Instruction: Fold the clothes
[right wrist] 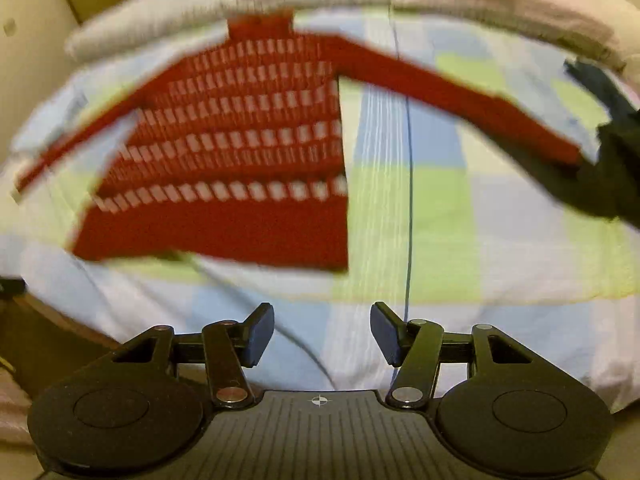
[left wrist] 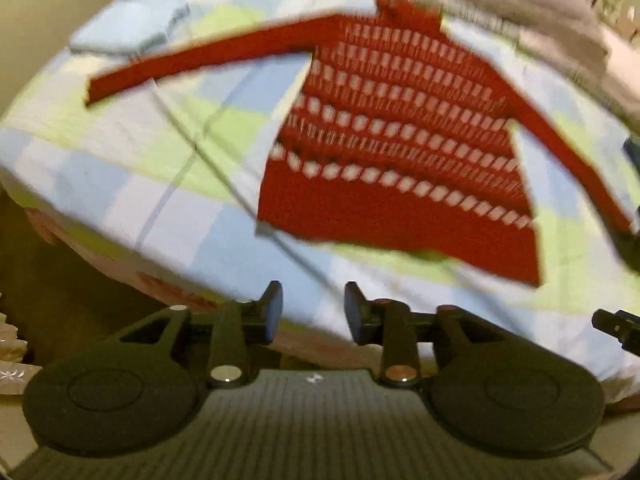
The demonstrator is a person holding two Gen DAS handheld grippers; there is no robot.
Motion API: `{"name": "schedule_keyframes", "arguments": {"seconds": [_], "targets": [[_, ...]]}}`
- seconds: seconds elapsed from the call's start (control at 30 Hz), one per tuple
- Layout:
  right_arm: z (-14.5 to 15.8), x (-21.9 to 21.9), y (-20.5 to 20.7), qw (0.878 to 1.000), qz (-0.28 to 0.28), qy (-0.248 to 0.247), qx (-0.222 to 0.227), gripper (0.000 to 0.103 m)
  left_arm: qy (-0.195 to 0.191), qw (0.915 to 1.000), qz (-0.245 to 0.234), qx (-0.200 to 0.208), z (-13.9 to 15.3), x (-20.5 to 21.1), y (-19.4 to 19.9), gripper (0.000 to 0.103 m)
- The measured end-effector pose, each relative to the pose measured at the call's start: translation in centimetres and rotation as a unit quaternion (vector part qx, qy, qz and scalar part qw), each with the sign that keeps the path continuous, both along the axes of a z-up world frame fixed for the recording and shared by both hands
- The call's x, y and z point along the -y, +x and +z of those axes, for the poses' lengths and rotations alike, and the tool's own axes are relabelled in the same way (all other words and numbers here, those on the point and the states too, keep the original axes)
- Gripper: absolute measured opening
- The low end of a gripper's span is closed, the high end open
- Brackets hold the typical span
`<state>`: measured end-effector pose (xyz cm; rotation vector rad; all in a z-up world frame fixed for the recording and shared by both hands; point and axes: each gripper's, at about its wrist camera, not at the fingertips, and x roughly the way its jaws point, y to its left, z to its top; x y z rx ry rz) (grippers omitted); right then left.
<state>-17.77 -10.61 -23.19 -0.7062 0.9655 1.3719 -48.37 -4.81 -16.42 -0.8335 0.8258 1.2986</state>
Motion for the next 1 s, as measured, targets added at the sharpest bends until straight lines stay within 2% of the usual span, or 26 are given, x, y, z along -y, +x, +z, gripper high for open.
{"name": "schedule_keyframes", "arguments": {"seconds": [0.1,0.2,0.33,0.67,1.0], "targets": [[5.1,0.7,-0.1,0.999,-0.007,0.028,-0.015,0.057,0.042,0.9991,0.006,0.005,5.4,2.3,0.8,0.052],[10.1,1.5,-0.1,0.998,-0.015,0.055,-0.03,0.057,0.064,0.9979,0.006,0.007,9.3,3.6,1.5,0.052],[16.3,2.6,-0.4,0.995,-0.023,0.087,-0.046,0.057,0.075,0.9972,-0.003,0.009,12.1,4.8,2.7,0.055],[18.0,5.4,-0.8,0.996,-0.048,0.075,-0.028,0.057,0.09,0.9935,-0.07,0.003,14.1,5.0,5.6,0.057],[18.5,4.3,-1.6,0.997,-0.051,0.064,-0.003,0.057,0.088,0.9945,-0.055,-0.006,14.6,4.5,4.2,0.059]]}}
